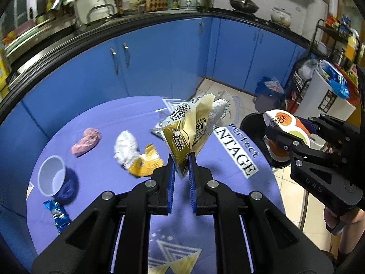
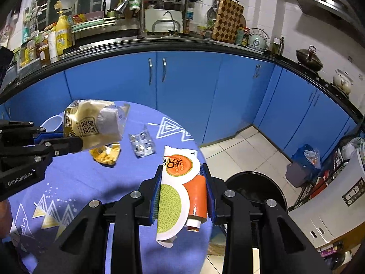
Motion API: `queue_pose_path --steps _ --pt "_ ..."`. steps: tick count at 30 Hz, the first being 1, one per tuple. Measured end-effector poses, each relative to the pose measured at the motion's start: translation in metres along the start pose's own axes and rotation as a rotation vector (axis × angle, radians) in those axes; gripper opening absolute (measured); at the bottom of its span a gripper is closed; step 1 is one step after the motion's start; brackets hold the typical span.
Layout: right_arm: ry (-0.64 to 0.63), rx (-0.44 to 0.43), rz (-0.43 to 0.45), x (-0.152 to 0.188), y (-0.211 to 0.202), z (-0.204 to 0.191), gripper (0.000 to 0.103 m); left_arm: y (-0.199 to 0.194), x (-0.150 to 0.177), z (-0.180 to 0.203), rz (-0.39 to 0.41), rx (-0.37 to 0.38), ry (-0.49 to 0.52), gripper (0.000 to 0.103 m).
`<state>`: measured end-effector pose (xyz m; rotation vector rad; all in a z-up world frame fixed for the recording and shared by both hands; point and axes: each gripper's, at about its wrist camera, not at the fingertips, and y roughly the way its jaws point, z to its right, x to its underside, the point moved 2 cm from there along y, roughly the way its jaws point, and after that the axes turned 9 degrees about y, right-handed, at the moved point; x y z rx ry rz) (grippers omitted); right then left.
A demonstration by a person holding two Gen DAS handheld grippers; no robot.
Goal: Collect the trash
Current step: 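Carry the lid in the right tool while the left tool carries the bag over the black bin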
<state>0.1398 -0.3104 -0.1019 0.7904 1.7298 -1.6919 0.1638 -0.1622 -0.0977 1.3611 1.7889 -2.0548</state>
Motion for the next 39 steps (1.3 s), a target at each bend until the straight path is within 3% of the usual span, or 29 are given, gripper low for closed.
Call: queue_pose_path --steps 21,39 --pt "0.066 0.094 0.041 0.002 0.007 0.102 0.031 0.058 -0.063 0.084 -0.034 0.052 0.149 0.012" --pt "0.104 0.17 0.064 -0.01 0.019 0.155 0.033 0.074 -0.094 0.107 -0.021 0.055 0.181 0.012"
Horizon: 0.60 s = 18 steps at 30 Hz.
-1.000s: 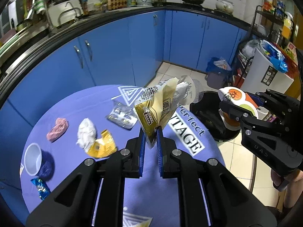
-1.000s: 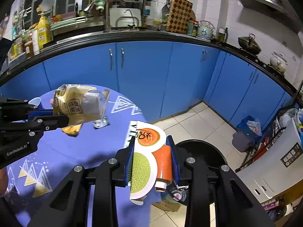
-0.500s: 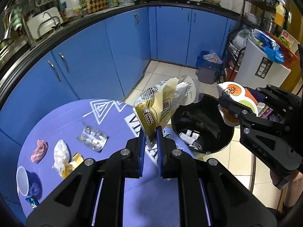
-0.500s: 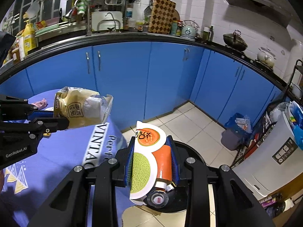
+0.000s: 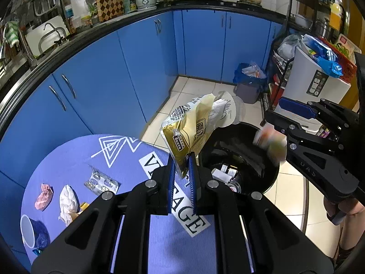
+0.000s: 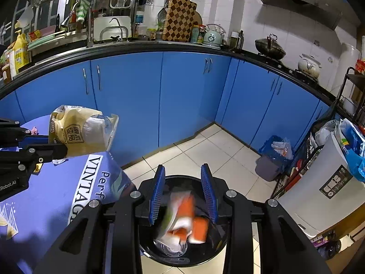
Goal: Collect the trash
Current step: 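Carry the lid in the right tool while the left tool carries the bag over the black bin, then open the right tool to drop the lid into the bin while the left tool releases the bag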
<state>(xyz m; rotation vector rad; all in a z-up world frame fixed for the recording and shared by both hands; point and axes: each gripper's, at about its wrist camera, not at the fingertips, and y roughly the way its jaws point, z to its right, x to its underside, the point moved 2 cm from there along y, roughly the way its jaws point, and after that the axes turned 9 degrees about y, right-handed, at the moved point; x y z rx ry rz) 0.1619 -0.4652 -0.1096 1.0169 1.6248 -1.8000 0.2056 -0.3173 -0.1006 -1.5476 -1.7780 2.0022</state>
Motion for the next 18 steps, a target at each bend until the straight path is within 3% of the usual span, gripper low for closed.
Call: queue_pose_path --steps 8,9,11,13,18 --pt "0.013 0.003 0.002 -0.005 0.008 0.008 0.034 0.002 -0.01 -0.001 0.01 -0.006 0.0 0.012" --pt "0.017 0.0 -0.002 -0.005 0.009 0.009 0.037 0.002 -0.011 -0.001 0.011 -0.005 0.001 0.012" --pt "0.022 0.001 -0.006 -0.005 0.011 0.011 0.064 0.003 -0.013 0.001 0.01 -0.002 0.005 0.012" --pt "0.016 0.018 0.031 -0.004 0.007 0.011 0.069 0.004 -0.015 0.005 0.01 -0.001 0.011 0.012" --pt "0.003 0.045 0.042 -0.002 0.004 0.015 0.069 0.007 -0.019 0.013 0.006 0.008 0.026 0.012"
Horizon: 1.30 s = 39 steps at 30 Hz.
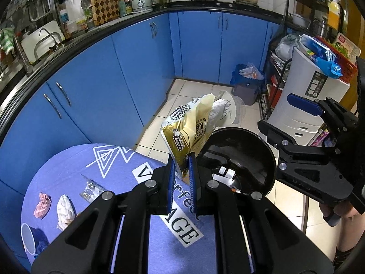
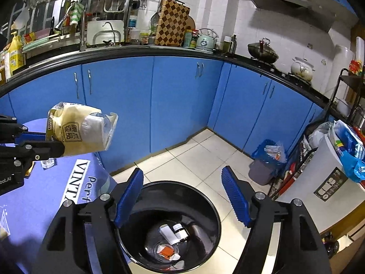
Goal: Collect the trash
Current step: 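Open the right tool to drop the lid into the bin while the left tool releases the bag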
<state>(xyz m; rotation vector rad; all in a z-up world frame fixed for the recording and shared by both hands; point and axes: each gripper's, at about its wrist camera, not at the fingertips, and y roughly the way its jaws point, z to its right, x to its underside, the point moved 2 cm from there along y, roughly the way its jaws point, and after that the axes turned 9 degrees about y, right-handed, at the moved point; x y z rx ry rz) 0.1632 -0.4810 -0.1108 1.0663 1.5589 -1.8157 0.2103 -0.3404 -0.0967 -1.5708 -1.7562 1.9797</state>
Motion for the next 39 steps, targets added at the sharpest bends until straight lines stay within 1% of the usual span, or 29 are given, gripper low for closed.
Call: queue_pose_path --steps 6,19,32,39 --pt "0.026 0.018 -0.004 0.003 -0.001 0.013 0.069 0.002 -0.007 0.009 0.0 0.012 0.028 0.012" --pt "0.123 0.067 -0.027 0.016 -0.002 0.064 0.07 0.008 -0.033 0.042 0.016 0.039 0.095 0.012" --pt "0.133 0.085 -0.021 0.02 -0.003 0.078 0.07 0.011 -0.046 0.058 0.024 0.049 0.129 0.012" --pt "0.141 0.094 -0.021 0.021 -0.003 0.082 0.07 0.013 -0.049 0.064 0.028 0.04 0.145 0.014"
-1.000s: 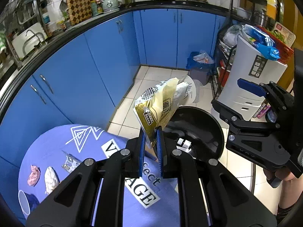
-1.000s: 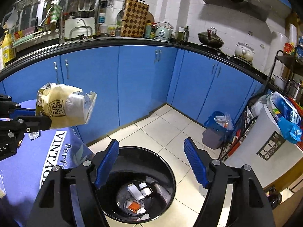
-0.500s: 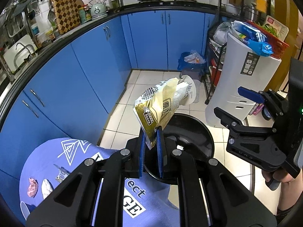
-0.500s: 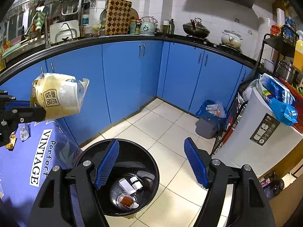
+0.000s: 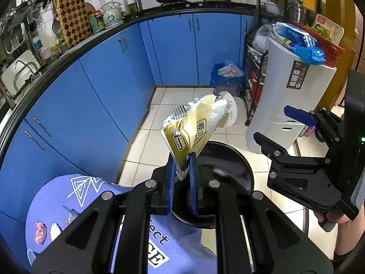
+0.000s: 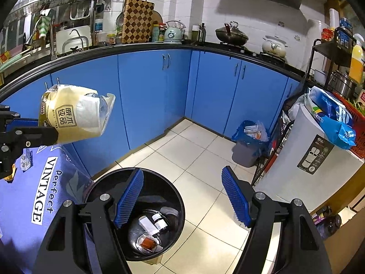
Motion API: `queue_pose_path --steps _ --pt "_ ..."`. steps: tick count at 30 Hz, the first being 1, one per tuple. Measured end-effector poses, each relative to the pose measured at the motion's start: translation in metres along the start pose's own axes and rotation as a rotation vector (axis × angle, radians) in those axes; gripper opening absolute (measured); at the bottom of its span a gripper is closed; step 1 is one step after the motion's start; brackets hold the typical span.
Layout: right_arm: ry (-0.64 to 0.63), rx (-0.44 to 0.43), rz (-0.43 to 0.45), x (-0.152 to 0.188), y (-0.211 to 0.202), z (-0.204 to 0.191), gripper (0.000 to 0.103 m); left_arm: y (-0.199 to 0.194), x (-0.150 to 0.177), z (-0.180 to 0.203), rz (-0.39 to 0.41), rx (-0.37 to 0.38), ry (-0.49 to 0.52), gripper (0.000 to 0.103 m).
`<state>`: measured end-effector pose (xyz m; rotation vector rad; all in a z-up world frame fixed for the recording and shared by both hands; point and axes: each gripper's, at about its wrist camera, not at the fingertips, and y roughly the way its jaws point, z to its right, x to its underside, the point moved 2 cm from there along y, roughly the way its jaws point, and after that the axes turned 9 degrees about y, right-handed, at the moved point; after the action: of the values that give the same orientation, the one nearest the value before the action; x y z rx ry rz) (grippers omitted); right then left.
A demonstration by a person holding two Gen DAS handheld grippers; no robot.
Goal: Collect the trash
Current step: 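Open the right tool to drop the lid into the bin while the left tool releases the bag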
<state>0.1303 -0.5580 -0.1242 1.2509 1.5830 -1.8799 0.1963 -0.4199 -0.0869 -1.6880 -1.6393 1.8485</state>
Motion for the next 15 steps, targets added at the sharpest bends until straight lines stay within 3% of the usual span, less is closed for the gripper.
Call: queue_pose_path --steps 12,13,15 --pt "-0.006 0.001 0.001 0.0 -0.003 0.0 0.07 0.016 0.007 -0.02 -0.092 0.057 -0.114 0.016" --pt "-0.008 0.001 0.001 0.0 -0.004 -0.002 0.07 0.016 0.008 -0.02 -0.094 0.062 -0.12 0.02" --pt "-0.007 -0.001 -0.002 0.0 -0.004 -0.003 0.07 0.014 0.01 -0.024 -0.09 0.069 -0.133 0.037"
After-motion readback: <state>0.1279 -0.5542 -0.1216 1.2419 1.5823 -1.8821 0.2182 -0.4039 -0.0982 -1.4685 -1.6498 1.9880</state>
